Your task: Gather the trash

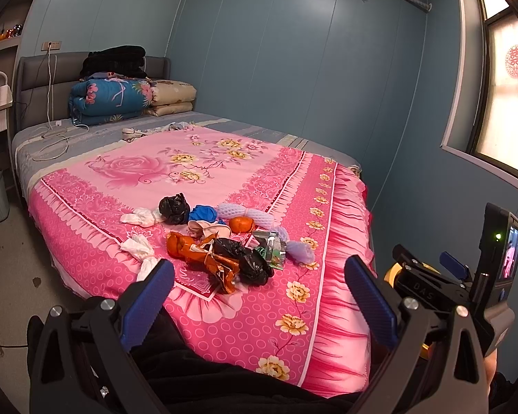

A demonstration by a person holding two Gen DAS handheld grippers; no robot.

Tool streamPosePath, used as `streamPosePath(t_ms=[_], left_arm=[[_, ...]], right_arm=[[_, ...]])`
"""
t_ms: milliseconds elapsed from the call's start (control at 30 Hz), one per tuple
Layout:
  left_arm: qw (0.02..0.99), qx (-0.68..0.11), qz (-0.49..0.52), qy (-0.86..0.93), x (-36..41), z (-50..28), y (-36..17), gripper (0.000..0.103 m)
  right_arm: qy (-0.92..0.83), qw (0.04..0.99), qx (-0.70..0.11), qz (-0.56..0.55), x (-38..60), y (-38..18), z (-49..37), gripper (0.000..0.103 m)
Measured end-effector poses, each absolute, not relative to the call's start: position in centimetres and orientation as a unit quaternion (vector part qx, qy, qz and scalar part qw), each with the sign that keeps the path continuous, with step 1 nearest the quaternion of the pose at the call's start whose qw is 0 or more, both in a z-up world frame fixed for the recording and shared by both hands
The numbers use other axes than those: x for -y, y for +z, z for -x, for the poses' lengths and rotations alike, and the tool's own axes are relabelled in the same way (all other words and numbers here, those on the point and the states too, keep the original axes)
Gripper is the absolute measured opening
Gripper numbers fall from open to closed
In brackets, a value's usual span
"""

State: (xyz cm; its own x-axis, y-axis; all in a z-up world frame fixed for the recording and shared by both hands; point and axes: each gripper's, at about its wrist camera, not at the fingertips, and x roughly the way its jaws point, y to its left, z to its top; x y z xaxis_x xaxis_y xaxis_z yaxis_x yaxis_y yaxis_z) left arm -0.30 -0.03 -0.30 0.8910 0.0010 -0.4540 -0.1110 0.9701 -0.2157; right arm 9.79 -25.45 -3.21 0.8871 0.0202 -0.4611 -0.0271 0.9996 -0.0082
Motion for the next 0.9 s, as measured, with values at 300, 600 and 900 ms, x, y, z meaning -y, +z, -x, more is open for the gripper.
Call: streamPosePath(t_ms=[300,600,900], left_arm=[[0.965,-0.232,0.12,0.029,-0.06,0.31,-0.32,0.095],[0.965,-0.232,0.121,0.029,-0.19,0.3,-0.48,0.095],[0.965,-0.232,0.121,0.029,-0.21,0.31,-0.49,0.095]], right_arm=[[0.012,0.971,-0.24,0.008,25.44,-3.24,-9.79,0.095],[0.011,0.97,-0.243,0.009,25.39,-3.24,-9.87,0.095],[0.01,0.969,-0.247,0.01,25.32,-3.35,-10.03,0.095]])
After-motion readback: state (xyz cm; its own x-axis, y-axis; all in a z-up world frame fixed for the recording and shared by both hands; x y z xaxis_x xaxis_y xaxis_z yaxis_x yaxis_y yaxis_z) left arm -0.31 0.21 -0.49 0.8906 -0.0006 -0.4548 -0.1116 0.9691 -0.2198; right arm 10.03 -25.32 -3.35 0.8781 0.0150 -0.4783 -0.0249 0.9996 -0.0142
